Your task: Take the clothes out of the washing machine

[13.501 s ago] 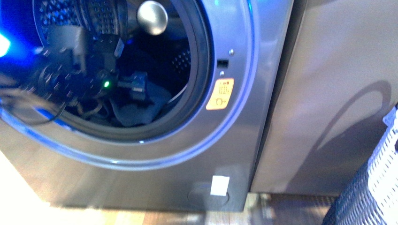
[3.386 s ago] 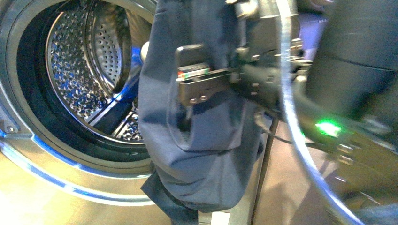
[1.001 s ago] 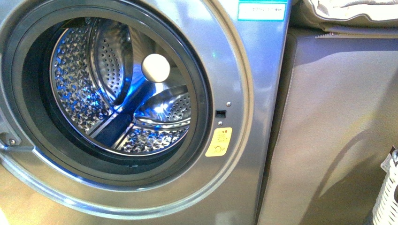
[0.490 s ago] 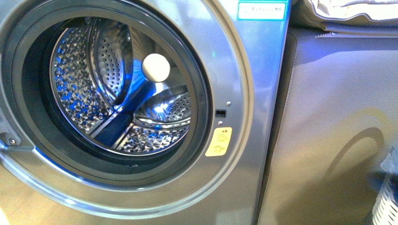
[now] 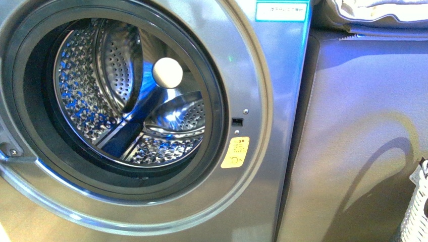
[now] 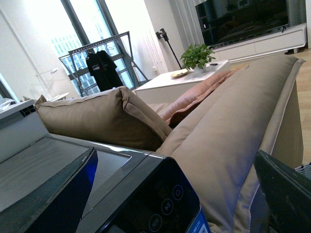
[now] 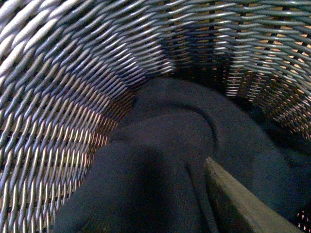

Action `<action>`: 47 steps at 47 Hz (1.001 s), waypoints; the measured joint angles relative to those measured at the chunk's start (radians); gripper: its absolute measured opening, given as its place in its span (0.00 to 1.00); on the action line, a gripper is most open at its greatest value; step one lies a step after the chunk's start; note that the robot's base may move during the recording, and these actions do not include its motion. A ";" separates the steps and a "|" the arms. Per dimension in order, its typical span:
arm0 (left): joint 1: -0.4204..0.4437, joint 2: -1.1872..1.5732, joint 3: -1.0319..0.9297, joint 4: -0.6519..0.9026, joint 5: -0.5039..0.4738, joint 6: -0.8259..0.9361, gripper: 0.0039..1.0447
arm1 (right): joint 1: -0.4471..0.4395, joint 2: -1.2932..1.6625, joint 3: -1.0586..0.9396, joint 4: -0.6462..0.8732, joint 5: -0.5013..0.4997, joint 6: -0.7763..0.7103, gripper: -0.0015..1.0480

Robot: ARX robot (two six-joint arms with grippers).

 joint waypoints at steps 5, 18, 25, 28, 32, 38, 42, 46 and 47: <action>0.000 0.000 0.000 0.000 0.000 0.000 0.94 | -0.006 -0.002 0.009 0.000 -0.002 0.000 0.54; 0.000 0.000 0.000 0.000 0.000 0.000 0.94 | 0.001 -0.131 -0.017 0.010 -0.037 0.039 0.93; 0.000 0.000 0.000 0.000 0.000 0.000 0.94 | 0.040 -0.309 -0.050 0.008 -0.064 0.080 0.93; 0.000 0.000 0.000 0.000 0.000 0.000 0.94 | 0.052 -0.377 -0.060 0.011 -0.069 0.092 0.93; 0.000 0.000 0.000 0.000 0.000 0.000 0.94 | 0.069 -0.487 -0.074 0.024 -0.077 0.116 0.93; 0.000 0.000 0.000 0.000 0.000 0.000 0.94 | 0.099 -0.732 -0.111 0.143 -0.055 0.188 0.93; 0.000 0.000 0.000 0.000 0.000 0.000 0.94 | 0.114 -0.850 -0.136 0.214 -0.039 0.241 0.93; 0.000 0.000 0.000 0.000 0.000 0.000 0.94 | 0.145 -0.974 -0.178 0.250 -0.017 0.299 0.93; 0.000 0.000 0.000 0.000 0.000 0.000 0.94 | 0.154 -1.000 -0.190 0.255 -0.013 0.304 0.93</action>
